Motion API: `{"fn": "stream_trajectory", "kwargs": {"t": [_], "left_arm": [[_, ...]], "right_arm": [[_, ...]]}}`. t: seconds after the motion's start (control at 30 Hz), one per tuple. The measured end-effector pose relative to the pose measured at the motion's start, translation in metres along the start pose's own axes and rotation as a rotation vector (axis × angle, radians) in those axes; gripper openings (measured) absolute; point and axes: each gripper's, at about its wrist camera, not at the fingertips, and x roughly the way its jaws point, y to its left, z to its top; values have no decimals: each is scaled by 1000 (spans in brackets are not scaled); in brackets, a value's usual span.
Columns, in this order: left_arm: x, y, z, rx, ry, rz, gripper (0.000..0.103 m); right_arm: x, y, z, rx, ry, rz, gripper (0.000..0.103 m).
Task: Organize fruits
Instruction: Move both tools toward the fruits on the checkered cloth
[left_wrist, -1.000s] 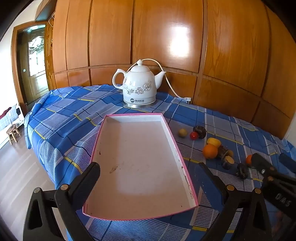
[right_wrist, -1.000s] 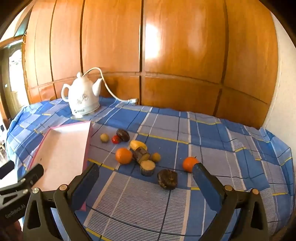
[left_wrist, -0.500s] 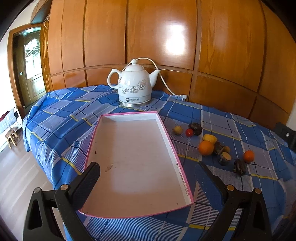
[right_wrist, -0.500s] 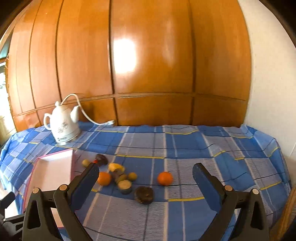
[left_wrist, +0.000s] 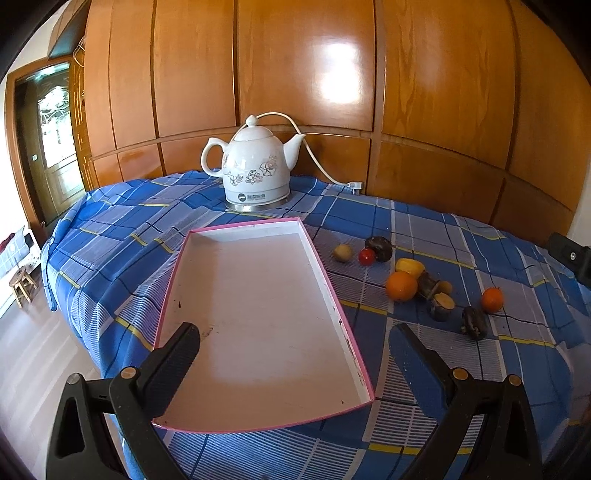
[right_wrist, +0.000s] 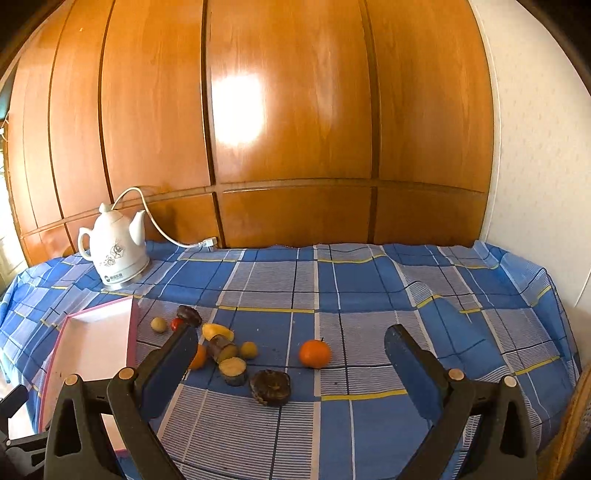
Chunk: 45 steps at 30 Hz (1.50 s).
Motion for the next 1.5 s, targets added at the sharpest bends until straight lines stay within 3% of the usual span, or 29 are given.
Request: {"fn": "stream_trajectory", "kwargs": {"t": [0.37, 0.63, 0.8, 1.23, 1.43, 1.5], "left_arm": [[3, -4, -1, 8, 12, -9, 103], [9, -8, 0, 21, 36, -23, 103], [8, -7, 0, 34, 44, -36, 103], [14, -12, 1, 67, 82, -74, 103], [24, -16, 3, 80, 125, -149, 103], [30, -14, 7, 70, 135, -186, 103]], "right_arm": [[8, 5, -5, -24, 34, 7, 103], [35, 5, -22, -65, 174, 75, 103], [39, 6, -27, -98, 205, 109, 103], [59, -20, 7, -146, 252, 180, 102], [87, -44, 20, -174, 310, 198, 102], [98, -54, 24, -190, 314, 184, 96]]}}
